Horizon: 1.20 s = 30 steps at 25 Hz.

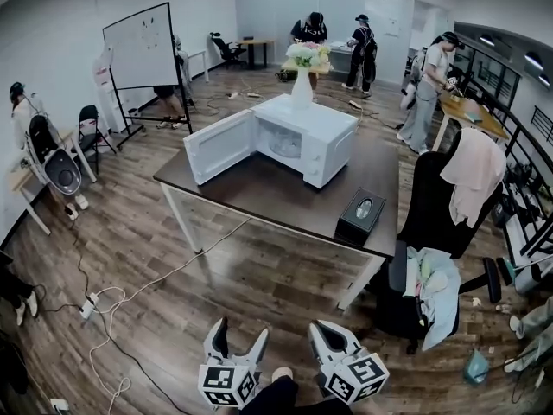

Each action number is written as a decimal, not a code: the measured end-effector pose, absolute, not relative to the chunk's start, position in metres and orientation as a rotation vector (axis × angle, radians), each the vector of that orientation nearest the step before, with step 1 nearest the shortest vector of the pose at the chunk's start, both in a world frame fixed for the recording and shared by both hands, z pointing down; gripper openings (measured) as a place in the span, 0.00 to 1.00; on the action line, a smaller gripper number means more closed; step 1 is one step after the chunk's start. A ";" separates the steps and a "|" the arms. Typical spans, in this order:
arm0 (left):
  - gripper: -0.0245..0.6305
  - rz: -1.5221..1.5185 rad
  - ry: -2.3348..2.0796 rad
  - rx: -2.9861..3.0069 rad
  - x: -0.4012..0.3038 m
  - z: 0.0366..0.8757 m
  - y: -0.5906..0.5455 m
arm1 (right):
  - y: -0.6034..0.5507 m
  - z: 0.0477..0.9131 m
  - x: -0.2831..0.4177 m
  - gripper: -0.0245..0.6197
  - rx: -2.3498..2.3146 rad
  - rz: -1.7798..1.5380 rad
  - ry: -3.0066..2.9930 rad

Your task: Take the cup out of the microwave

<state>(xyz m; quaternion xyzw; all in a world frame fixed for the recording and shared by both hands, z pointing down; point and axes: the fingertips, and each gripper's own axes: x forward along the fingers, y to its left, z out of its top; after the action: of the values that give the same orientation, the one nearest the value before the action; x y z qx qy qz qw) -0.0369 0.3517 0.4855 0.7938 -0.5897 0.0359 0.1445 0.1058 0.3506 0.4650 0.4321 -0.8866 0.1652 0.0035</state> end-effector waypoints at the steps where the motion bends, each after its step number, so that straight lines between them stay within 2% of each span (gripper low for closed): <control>1: 0.62 0.105 -1.722 2.275 -0.043 0.486 0.343 | 0.342 0.466 0.103 0.03 1.359 0.519 -2.774; 7: 0.71 0.089 -1.767 2.225 -0.070 0.493 0.297 | 0.300 0.470 0.090 0.03 1.381 0.521 -2.748; 30: 0.70 0.088 -1.711 2.225 -0.084 0.507 0.246 | 0.230 0.490 0.066 0.03 1.306 0.584 -2.734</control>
<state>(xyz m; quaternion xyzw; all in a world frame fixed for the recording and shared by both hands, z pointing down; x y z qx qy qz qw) -0.0842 0.2461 0.5068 0.7813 -0.6009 0.0310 0.1659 0.0661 0.2300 0.4903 0.4232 -0.8856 0.1892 0.0280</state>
